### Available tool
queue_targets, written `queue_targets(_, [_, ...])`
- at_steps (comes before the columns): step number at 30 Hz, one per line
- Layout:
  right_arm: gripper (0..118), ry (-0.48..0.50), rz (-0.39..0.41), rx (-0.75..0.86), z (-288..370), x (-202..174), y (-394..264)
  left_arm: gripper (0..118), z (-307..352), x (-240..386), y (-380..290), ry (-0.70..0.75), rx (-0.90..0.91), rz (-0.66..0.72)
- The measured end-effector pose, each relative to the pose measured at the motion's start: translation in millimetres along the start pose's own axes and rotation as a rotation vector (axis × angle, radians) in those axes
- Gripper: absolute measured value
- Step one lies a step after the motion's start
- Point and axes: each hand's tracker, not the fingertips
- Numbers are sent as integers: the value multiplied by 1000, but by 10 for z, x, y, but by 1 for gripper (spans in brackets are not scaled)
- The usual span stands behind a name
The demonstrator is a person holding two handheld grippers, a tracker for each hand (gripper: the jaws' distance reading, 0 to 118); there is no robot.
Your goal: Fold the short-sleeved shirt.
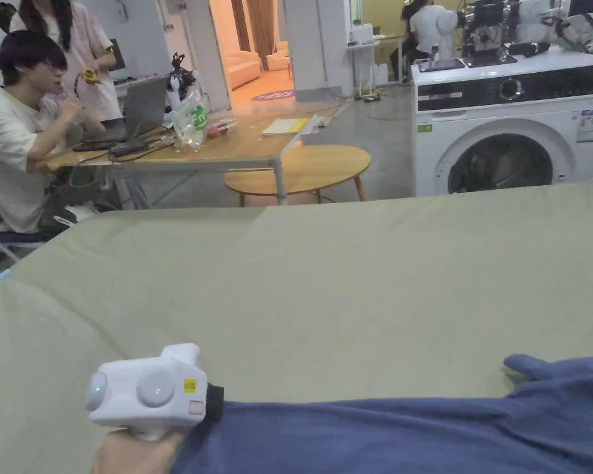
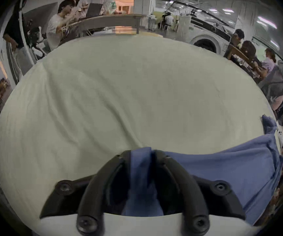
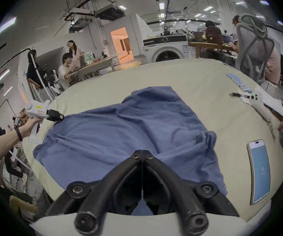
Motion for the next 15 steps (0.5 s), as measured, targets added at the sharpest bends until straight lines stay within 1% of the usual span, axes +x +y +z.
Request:
queue_targets(2, [0, -14, 12, 7, -55, 53, 159, 0, -14, 82, 24, 10, -17, -29])
queue_targets(4, [0, -46, 52, 11, -193, 129, 452, 0, -68, 178, 55, 55, -46, -69])
queue_targets(5, [6, -59, 67, -5, -295, 168, 628, 0, -99, 223, 63, 73, -65, -104])
queue_targets(6, [13, -65, 86, -69, -454, 238, 820, 0, -128, 237, 80, 82, -84, -132])
queue_targets(7, [18, -67, 97, -94, -592, 303, 955, 0, -143, 244, 105, 91, -97, -153])
queue_targets(8, [18, -80, 102, -121, -770, 380, 1099, 0, -159, 267, 138, 95, -118, -167])
queue_targets(9, [28, -112, 108, -167, -970, 449, 1225, 0, -181, 281, 181, 97, -138, -169])
queue_targets(10, [34, -144, 101, -192, -1141, 510, 1320, 0, -163, 307, 198, 101, -155, -168])
queue_targets(13, [34, -207, 38, -336, -1680, 742, 1495, 0, -208, 350, 230, 110, -180, -163])
queue_targets(14, [34, -237, 8, -353, -1813, 810, 1495, 0, -173, 374, 233, 114, -186, -171])
queue_targets(15, [34, -244, -14, -387, -1921, 865, 1484, 0, -166, 399, 224, 119, -190, -178])
